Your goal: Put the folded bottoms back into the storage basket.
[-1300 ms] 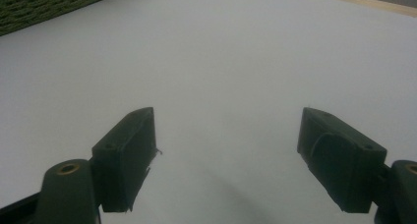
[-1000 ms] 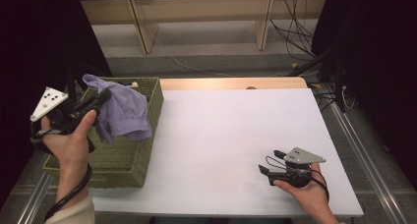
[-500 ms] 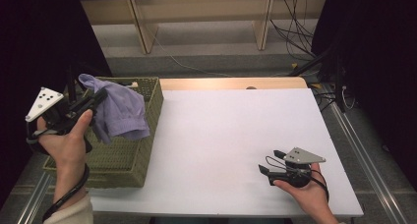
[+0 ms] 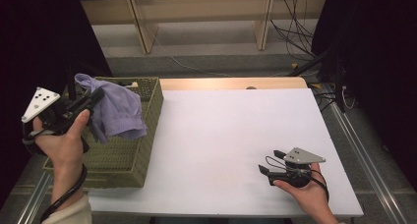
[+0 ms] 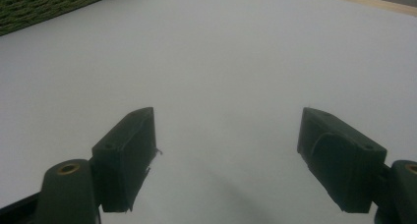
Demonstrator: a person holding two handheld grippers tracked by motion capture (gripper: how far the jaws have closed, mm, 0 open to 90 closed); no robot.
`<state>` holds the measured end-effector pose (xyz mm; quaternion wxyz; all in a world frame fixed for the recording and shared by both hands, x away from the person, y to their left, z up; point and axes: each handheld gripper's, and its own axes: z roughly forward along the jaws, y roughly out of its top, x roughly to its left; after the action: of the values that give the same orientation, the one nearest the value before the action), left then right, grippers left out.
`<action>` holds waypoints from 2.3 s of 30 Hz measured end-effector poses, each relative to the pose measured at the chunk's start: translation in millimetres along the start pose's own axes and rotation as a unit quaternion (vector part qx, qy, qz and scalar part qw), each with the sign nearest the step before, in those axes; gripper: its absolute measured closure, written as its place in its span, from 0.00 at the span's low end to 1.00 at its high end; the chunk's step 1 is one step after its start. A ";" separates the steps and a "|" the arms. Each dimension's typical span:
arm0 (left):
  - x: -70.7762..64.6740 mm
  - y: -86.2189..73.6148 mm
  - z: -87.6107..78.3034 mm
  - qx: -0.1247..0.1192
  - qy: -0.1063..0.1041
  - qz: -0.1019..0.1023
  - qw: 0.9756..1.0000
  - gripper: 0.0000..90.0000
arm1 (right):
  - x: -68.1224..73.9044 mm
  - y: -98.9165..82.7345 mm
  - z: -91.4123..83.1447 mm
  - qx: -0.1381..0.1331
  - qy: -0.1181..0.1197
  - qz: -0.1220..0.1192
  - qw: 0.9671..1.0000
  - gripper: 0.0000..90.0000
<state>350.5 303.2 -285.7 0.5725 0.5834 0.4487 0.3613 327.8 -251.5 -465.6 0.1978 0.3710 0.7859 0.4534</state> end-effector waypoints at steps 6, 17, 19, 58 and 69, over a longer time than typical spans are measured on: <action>2.9 1.0 -2.6 -0.002 0.007 -0.003 1.000 0.93 | -0.1 0.0 0.1 0.000 0.000 0.000 1.000 0.26; 6.9 1.8 -5.6 -0.001 0.016 -0.001 1.000 0.93 | 0.2 -0.1 0.2 0.000 0.000 0.000 1.000 0.26; 7.0 1.7 -5.4 -0.001 0.017 0.000 1.000 0.93 | 0.3 -0.1 0.3 0.000 0.000 0.001 1.000 0.26; 13.6 -11.9 8.9 0.055 0.004 0.013 0.998 0.93 | -0.2 0.2 -0.5 -0.003 0.001 0.001 1.000 0.26; 16.6 -14.6 11.0 0.071 -0.001 0.020 0.997 0.93 | 0.2 0.2 -0.5 -0.002 0.002 0.001 1.000 0.26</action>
<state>364.8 314.1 -302.7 0.5233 0.6316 0.4608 0.3391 327.4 -251.6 -465.2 0.1966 0.3711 0.7848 0.4557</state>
